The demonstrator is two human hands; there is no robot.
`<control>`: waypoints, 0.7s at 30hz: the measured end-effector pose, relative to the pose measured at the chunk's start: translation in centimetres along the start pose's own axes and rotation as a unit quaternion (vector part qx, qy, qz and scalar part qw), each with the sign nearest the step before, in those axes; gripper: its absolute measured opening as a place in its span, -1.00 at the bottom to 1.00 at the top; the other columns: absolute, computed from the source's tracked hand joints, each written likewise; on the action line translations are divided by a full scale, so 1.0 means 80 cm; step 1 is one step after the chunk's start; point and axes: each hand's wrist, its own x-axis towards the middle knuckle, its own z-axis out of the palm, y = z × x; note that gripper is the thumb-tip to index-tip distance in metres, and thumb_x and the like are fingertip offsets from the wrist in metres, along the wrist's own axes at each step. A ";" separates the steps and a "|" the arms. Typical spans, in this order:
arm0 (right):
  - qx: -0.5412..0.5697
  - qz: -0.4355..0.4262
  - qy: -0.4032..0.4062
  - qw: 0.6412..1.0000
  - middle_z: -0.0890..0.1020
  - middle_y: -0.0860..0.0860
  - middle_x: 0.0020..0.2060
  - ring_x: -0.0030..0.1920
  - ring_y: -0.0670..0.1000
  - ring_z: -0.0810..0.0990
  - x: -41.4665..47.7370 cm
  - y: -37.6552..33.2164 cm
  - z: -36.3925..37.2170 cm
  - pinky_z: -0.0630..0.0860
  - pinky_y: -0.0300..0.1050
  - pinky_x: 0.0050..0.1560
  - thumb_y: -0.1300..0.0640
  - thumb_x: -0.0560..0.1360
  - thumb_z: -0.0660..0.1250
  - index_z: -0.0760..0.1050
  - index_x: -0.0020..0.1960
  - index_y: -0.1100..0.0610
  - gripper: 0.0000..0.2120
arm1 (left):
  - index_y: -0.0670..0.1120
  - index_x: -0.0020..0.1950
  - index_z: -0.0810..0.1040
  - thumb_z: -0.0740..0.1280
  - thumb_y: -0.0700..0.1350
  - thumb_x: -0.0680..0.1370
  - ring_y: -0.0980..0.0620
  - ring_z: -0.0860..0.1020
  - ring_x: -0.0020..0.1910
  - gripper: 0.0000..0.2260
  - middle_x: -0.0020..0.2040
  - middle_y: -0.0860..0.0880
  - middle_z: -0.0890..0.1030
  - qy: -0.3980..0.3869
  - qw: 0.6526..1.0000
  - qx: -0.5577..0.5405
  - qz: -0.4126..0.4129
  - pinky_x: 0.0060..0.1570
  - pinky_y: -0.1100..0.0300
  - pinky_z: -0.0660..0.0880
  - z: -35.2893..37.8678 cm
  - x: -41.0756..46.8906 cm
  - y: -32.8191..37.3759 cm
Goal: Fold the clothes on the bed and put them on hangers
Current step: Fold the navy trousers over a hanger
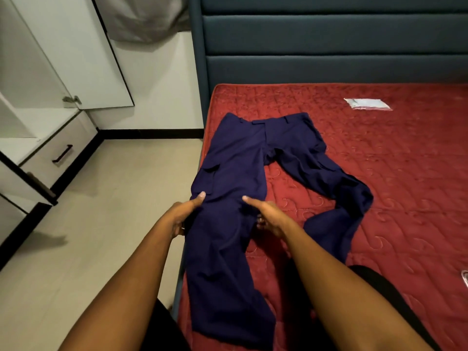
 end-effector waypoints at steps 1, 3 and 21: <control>-0.039 0.006 -0.037 0.999 0.63 0.00 -0.21 -0.20 0.01 0.52 -0.008 0.008 0.001 0.45 -0.15 -0.20 -0.10 0.42 0.55 0.66 0.08 0.13 -0.63 | -0.11 0.16 0.55 0.47 0.23 0.50 -0.15 0.62 0.09 -0.53 0.11 -0.09 0.64 -0.032 0.998 0.049 -0.017 -0.15 0.02 0.58 -0.004 -0.006 -0.011; -0.040 -0.009 -0.058 0.997 0.58 0.00 -0.35 -0.33 -0.02 0.54 -0.025 0.014 0.002 0.50 -0.09 -0.20 0.12 0.50 0.47 0.57 -0.08 0.15 -0.88 | -0.18 0.20 0.58 0.46 0.04 0.56 -0.16 0.64 0.09 -0.65 0.14 -0.13 0.67 -0.028 0.997 0.065 -0.010 -0.02 -0.06 0.62 -0.008 -0.013 -0.032; -0.096 0.029 -0.213 0.972 0.67 0.03 -0.10 -0.13 -0.02 0.67 -0.108 0.049 0.012 0.63 -0.06 -0.07 -0.02 0.44 0.53 0.59 0.08 0.05 -0.72 | -0.10 0.20 0.60 0.45 0.29 0.48 -0.09 0.67 0.10 -0.49 0.11 -0.08 0.71 -0.030 0.999 0.006 -0.030 -0.06 0.01 0.63 -0.018 -0.096 -0.102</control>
